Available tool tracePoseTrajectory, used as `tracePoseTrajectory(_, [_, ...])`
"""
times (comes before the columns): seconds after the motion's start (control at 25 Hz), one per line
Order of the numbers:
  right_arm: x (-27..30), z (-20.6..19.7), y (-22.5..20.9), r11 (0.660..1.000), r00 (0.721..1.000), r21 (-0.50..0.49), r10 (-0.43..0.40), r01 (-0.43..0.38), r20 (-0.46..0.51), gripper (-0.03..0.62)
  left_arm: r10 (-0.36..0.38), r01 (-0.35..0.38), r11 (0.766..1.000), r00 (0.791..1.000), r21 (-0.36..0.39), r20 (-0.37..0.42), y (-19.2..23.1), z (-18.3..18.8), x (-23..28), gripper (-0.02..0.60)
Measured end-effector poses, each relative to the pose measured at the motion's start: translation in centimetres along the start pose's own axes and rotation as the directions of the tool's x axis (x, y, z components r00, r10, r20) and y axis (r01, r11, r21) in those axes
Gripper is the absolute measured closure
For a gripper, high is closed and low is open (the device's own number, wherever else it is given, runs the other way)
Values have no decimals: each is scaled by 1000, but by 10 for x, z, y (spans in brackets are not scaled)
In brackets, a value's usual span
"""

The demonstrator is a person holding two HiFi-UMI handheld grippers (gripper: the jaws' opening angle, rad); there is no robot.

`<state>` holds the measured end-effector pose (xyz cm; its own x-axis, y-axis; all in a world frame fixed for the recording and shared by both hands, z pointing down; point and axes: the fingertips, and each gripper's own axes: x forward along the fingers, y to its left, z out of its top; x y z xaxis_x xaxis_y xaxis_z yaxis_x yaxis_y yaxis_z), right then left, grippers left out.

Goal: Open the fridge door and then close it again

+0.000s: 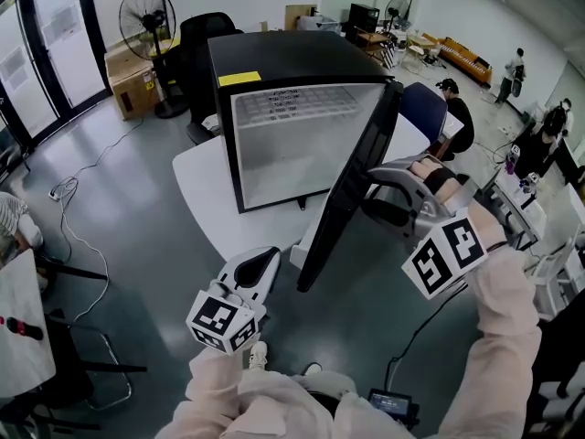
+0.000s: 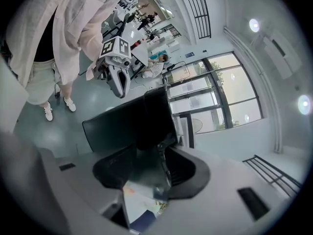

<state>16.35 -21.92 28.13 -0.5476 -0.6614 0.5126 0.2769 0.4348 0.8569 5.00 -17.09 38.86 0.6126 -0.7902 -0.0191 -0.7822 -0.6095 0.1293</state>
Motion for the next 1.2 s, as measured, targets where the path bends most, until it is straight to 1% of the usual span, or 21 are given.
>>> tracePoseTrajectory(0.36, [35,19,-22,1000,1000,2,-3,3,-9,416,16,-16,1000,1000,-4,5,34,4,-11,569])
tracePoseTrajectory(0.72, [94,38,-58,999,999,29,-33,33,0,418,53,-53,999,999,3,11,75,12,-22,569])
tracePoseTrajectory(1.0, [148,45,-89,996,998,59,-62,63,-27,419,85,-85,996,996,15,8,110,14,-35,569])
tracePoseTrajectory(1.2, [188,47,-113,994,994,77,-78,84,-74,420,96,-96,995,995,19,9,139,17,-43,569])
